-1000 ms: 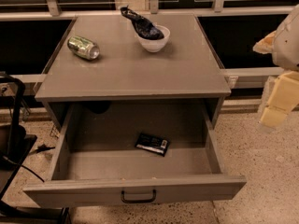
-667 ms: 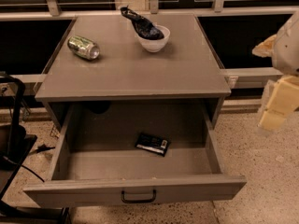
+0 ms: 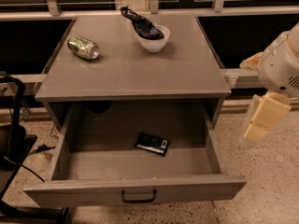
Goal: Pick rxbar blueberry from top drawer and place on counter
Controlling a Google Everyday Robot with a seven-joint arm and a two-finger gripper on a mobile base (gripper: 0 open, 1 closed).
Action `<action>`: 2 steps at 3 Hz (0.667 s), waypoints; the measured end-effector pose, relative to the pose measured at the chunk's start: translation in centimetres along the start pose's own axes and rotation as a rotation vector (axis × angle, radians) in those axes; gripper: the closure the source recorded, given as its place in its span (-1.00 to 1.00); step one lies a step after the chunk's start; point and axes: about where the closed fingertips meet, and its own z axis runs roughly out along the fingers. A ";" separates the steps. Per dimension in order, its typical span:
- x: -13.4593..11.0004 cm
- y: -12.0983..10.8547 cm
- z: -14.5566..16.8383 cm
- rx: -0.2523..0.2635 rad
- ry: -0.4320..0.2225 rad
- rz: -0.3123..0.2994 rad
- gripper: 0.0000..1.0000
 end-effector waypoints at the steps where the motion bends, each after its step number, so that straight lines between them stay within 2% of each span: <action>1: -0.9 0.4 2.3 0.006 -0.046 0.016 -1.00; 2: -2.1 0.8 4.6 0.016 -0.087 0.042 -1.00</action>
Offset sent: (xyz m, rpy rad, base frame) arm 0.0198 0.0557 -0.0697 0.1553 -0.0456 -0.0580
